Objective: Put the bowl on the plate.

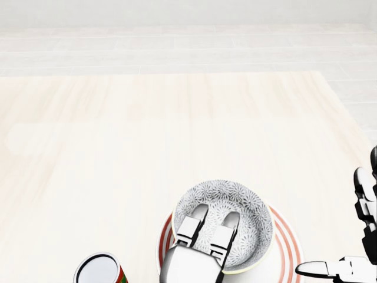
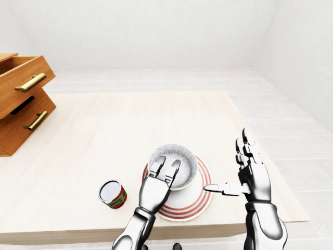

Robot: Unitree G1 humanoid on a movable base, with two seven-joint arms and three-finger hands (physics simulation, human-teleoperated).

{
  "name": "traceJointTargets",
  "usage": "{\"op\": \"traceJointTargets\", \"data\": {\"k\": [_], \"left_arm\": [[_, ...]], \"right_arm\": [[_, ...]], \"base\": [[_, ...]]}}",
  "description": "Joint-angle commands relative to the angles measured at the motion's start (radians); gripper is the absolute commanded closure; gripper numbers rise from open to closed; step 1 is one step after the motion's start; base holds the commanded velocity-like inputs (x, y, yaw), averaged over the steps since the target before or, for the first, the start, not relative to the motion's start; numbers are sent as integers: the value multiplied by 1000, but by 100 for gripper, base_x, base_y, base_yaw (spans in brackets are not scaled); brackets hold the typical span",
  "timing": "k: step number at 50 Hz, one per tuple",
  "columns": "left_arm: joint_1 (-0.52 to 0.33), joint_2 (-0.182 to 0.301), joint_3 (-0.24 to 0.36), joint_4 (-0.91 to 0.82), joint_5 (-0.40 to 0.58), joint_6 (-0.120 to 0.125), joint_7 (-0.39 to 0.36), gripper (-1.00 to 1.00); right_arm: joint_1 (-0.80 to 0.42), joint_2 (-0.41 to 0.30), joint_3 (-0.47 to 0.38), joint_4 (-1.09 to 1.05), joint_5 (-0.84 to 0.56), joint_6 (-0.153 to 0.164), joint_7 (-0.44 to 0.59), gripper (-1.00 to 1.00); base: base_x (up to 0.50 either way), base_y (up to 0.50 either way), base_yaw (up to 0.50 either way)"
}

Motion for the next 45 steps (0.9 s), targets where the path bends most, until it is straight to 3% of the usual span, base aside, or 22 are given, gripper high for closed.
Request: {"op": "traceJointTargets", "data": {"k": [1, 13, 45], "left_arm": [[8, 5, 5, 53, -16, 0, -16, -83], [12, 6, 6, 39, -16, 0, -24, -100], [88, 66, -47, -179, -8, 0, -102, -100]], "right_arm": [[-4, -2, 4, 18, -2, 0, -3, -100], [-3, -5, 9, 24, -3, 0, -6, -100], [-3, -5, 17, 22, -6, 0, -10, -100]], "base": [[0, 0, 0], [0, 0, 0], [0, 0, 0]]}}
